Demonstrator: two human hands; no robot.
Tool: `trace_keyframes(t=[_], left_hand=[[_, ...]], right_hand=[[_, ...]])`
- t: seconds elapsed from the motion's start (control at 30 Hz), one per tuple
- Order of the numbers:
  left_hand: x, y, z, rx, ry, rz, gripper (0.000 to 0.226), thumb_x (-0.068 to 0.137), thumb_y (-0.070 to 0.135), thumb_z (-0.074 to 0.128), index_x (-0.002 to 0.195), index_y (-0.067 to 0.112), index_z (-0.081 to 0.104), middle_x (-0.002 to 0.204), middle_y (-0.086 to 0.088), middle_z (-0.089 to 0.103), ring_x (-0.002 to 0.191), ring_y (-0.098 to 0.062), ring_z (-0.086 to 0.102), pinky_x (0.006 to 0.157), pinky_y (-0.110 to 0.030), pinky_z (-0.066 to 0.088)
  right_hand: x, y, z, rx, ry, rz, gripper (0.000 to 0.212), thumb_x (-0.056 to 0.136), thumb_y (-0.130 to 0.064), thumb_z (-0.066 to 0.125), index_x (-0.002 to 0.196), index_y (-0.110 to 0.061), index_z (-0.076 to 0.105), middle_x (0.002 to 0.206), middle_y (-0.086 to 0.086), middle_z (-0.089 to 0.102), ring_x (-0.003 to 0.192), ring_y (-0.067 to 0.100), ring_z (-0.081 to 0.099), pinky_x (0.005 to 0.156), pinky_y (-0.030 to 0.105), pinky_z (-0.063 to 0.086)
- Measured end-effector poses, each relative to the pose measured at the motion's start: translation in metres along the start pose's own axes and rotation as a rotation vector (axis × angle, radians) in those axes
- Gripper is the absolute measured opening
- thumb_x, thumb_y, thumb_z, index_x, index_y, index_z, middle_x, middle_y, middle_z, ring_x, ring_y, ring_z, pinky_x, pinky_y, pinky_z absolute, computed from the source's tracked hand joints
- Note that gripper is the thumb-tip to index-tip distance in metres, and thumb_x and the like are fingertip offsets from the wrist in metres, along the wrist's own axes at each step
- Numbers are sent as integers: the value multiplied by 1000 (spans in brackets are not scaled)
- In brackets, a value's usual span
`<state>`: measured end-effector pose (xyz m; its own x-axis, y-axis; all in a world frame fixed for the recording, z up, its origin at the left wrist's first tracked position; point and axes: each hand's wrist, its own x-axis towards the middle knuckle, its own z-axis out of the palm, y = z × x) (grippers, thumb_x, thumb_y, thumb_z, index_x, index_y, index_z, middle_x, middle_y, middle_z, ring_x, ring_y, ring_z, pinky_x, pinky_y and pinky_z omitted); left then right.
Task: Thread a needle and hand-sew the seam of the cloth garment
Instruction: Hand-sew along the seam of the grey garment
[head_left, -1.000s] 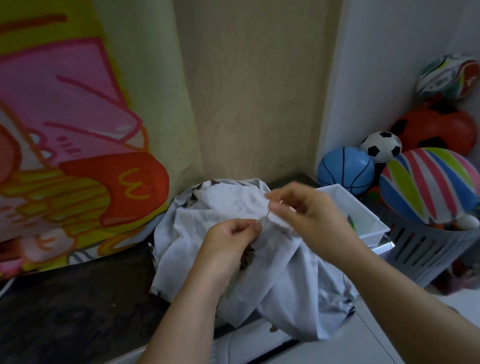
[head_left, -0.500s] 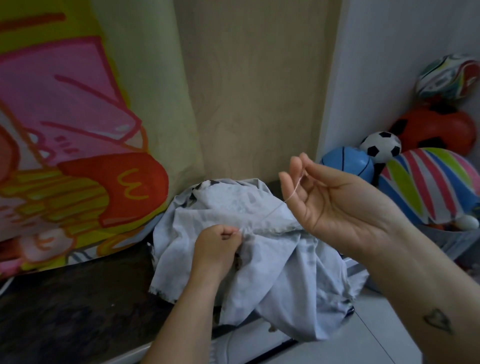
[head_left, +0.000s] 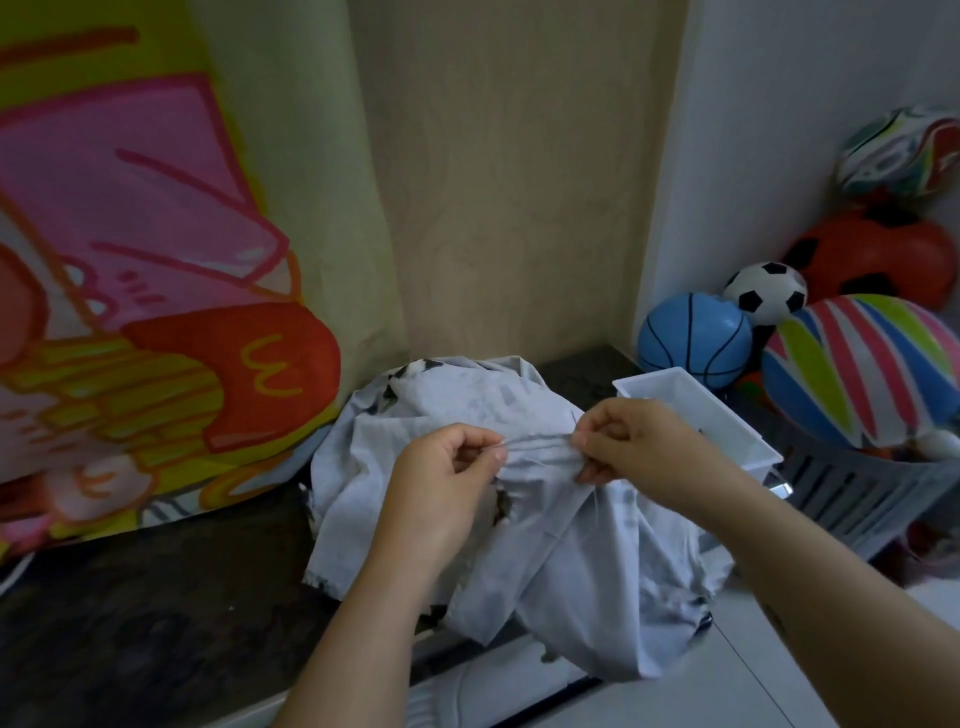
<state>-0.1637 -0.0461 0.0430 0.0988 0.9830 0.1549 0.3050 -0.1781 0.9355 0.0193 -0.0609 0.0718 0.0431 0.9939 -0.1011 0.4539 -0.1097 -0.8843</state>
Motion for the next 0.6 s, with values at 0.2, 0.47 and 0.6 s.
trace_keyframes(t=[0.2,0.47,0.6], left_hand=[[1,1,5,-194,-35,-163,9,87,16,68,90,24,70,90,4,74,88,-9,69,80,-23,54],[4,-2,3,-237,2,-203,12,86,15,69,83,27,69,88,1,74,86,-12,69,78,-26,55],[1,1,4,-259,-3,-195,14,86,13,68,82,27,68,86,1,73,82,-10,68,79,-26,55]], right_hand=[[4,7,2,-107,62,1,9,91,-19,59,88,-12,64,71,1,70,58,5,65,63,17,55],[-23,-28,7,-253,-144,-145,8,89,-19,59,84,-18,65,69,-5,69,53,2,62,53,9,46],[-23,-24,18,-313,-145,-140,12,89,-22,56,81,-20,64,68,-3,70,52,1,63,69,22,54]])
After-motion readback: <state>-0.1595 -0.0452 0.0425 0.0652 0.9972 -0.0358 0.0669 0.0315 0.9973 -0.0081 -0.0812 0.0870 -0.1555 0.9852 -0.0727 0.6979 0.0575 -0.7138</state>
